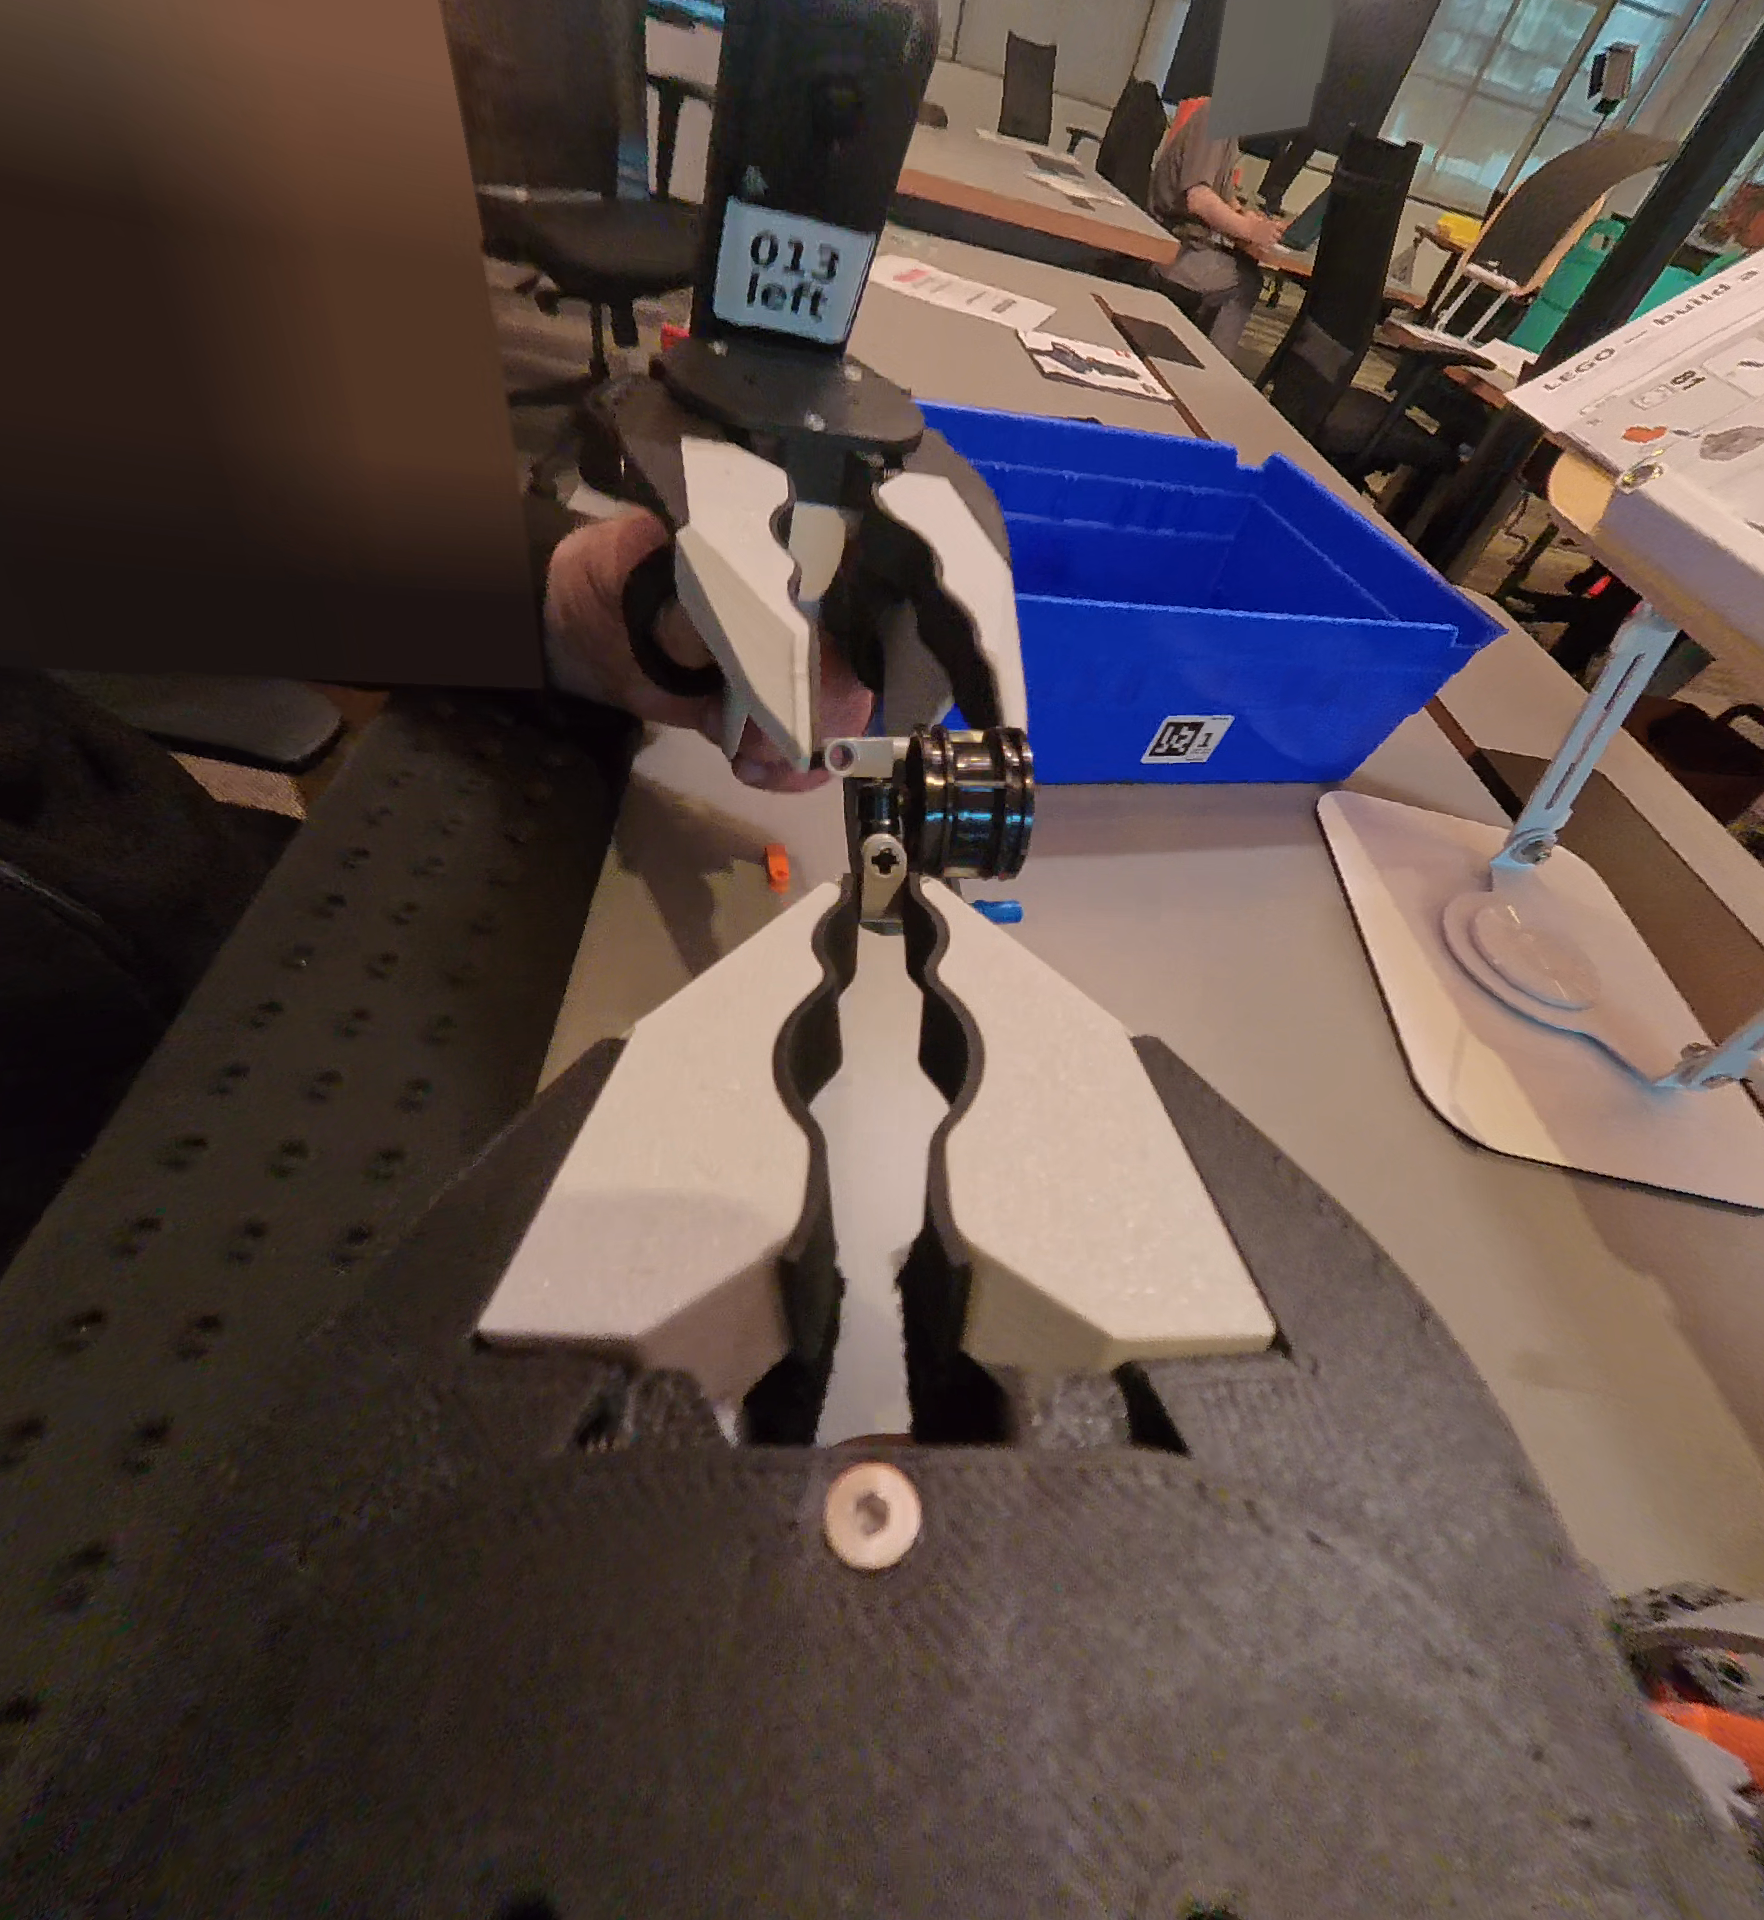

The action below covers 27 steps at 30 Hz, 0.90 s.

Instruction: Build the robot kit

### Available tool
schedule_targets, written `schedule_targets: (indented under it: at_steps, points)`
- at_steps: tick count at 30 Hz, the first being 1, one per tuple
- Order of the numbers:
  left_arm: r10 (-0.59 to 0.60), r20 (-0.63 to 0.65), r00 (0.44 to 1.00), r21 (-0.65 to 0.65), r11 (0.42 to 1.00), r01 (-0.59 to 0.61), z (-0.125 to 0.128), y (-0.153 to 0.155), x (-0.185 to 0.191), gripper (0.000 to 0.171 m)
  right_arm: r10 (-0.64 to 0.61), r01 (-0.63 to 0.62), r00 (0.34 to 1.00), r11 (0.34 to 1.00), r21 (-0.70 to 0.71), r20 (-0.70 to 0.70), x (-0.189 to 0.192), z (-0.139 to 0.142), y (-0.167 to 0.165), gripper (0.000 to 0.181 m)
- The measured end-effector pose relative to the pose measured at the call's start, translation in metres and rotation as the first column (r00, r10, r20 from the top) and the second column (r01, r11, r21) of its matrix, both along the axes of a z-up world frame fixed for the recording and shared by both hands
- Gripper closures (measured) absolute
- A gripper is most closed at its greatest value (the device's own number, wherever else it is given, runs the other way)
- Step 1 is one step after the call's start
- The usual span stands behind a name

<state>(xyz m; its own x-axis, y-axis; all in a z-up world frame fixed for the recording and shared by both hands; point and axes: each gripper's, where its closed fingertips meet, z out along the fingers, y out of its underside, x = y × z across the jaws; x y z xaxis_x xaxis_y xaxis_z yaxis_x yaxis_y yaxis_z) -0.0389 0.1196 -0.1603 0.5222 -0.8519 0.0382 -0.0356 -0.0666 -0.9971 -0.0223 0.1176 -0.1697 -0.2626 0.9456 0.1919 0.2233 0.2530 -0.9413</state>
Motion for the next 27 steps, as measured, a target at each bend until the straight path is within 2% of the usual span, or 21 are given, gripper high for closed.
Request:
schedule_targets:
  at_steps: [4,8,11,17,27]
  points:
    - [0.017,-0.070,0.997,0.037,0.999,-0.015,0.010,0.007,-0.004,0.131,-0.009,0.006,0.999,0.996,0.084,0.034,0.001,-0.008,0.000,0.176]
    - [-0.065,-0.227,0.972,0.011,0.998,0.070,-0.004,0.007,0.010,0.134,-0.026,0.018,0.998,0.989,0.144,0.053,0.002,-0.013,0.002,0.176]
    - [-0.073,-0.279,0.958,0.019,0.996,0.082,-0.012,0.012,0.017,0.149,-0.034,0.020,0.996,0.983,0.181,0.080,0.002,-0.018,0.004,0.176]
    - [-0.070,-0.249,0.966,0.011,0.997,0.075,-0.017,0.015,0.015,0.153,-0.041,0.020,0.993,0.982,0.186,0.107,0.002,-0.025,0.005,0.176]
    - [-0.068,-0.125,0.990,-0.010,0.998,0.067,-0.013,0.017,0.010,0.153,-0.047,0.037,0.994,0.995,0.093,0.101,0.000,-0.025,0.011,0.176]
